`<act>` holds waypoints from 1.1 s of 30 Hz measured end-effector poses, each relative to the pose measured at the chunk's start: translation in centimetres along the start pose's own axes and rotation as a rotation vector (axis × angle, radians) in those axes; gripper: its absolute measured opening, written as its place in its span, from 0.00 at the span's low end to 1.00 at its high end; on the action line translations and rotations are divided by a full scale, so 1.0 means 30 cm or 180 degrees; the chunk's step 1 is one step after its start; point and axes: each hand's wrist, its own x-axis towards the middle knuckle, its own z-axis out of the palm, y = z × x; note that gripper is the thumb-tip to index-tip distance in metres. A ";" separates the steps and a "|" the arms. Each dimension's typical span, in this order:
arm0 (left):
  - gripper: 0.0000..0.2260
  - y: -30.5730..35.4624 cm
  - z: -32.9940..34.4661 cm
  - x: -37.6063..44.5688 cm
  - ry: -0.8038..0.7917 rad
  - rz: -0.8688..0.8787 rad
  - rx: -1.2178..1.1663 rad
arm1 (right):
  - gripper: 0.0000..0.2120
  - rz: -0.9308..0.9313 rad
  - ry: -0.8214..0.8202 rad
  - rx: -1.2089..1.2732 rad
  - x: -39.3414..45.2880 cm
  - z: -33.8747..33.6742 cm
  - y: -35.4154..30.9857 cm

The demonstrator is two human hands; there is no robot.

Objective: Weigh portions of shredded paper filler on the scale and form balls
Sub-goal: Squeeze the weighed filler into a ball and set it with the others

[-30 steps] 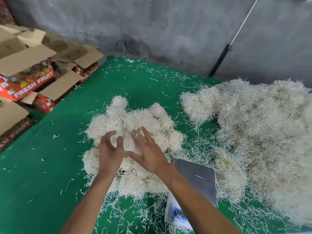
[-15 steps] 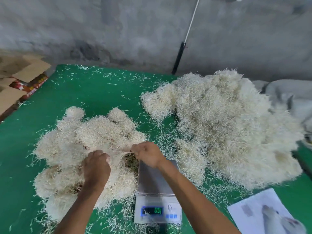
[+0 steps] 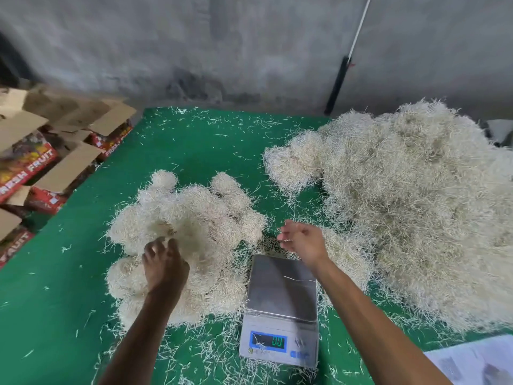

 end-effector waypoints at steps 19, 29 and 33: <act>0.04 0.707 0.366 -0.255 -0.0726 0.1764 -0.0718 | 0.40 0.0090 -0.0119 -0.3829 0.068 -0.537 0.531; 0.28 0.902 0.238 -0.315 -0.2776 -0.0156 -0.3457 | 0.28 -0.0942 0.0472 -0.2072 0.019 -0.593 0.266; 0.14 0.967 0.103 -0.264 -0.3335 -0.0355 -0.3991 | 0.29 -0.1608 -0.0092 -0.2361 -0.078 -0.501 0.162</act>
